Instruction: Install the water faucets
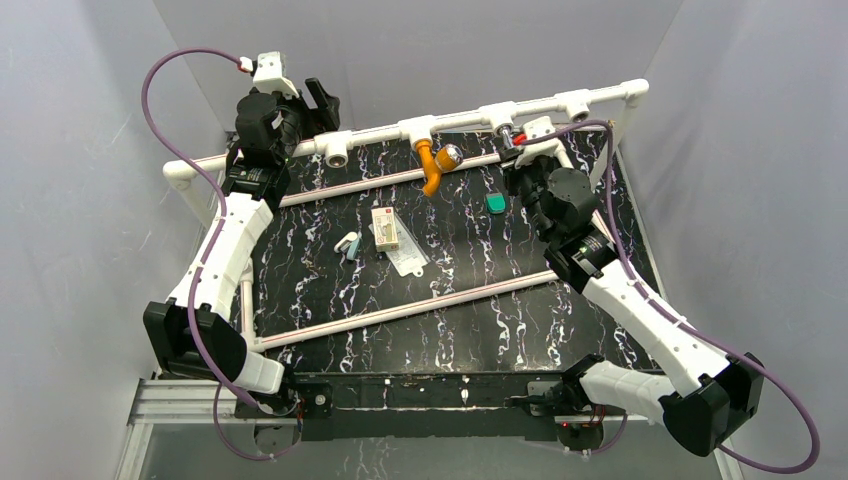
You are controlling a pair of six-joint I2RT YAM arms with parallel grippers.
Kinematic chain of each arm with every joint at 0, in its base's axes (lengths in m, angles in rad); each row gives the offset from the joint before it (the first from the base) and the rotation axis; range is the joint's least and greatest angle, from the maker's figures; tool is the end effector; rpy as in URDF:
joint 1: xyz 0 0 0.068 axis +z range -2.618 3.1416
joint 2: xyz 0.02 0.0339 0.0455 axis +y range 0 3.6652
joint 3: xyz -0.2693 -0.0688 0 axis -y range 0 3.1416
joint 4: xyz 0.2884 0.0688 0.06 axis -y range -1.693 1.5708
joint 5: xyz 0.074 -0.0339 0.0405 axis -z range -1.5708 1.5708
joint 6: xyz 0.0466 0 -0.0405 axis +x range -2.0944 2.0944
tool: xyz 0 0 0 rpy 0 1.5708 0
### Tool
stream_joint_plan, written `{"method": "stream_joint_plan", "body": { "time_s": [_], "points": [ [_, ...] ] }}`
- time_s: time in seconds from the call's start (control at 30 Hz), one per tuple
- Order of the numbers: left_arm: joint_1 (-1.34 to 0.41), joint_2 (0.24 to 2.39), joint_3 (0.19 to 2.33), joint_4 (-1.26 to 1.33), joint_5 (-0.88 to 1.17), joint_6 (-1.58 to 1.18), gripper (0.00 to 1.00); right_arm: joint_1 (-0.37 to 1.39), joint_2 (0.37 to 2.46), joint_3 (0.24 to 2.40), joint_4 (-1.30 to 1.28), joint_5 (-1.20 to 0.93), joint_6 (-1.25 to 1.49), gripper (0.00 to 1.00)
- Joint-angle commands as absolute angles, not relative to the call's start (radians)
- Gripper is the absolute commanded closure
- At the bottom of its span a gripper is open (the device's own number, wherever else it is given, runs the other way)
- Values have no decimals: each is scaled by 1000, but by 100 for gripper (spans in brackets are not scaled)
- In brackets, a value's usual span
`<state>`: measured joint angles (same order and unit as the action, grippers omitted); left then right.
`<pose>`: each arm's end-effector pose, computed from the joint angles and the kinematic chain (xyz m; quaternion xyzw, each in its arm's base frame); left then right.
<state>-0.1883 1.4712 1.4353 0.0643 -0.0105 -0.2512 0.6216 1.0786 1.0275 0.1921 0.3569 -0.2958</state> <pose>0.3971 -0.0752 0.4345 -0.0257 0.6965 -0.1527 0.7006 0.2536 0.1617 0.4126 -0.1655 0.6378 0.0057 0.7522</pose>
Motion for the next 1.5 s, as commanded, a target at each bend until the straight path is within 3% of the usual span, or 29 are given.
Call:
{"method": "stream_joint_plan", "body": {
  "time_s": [0.0, 0.53, 0.8, 1.27, 1.4, 1.47],
  "points": [
    [-174, 1579, 1329, -233, -9, -245, 23, 648, 1042, 1096, 309, 344, 145, 99],
    [-173, 1584, 1330, -234, -1, -247, 23, 647, 993, 1024, 371, 533, 1072, 99],
    [-172, 1583, 1330, -236, -6, -245, 23, 647, 985, 1015, 339, 553, 1386, 99],
    [-172, 1578, 1330, -238, -13, -242, 23, 648, 948, 988, 394, 607, 1550, 99],
    [-172, 1579, 1330, -238, -15, -242, 23, 647, 951, 1002, 374, 605, 1525, 89],
    [-172, 1580, 1330, -240, -15, -242, 23, 647, 950, 1002, 369, 600, 1507, 78]
  ]
}}
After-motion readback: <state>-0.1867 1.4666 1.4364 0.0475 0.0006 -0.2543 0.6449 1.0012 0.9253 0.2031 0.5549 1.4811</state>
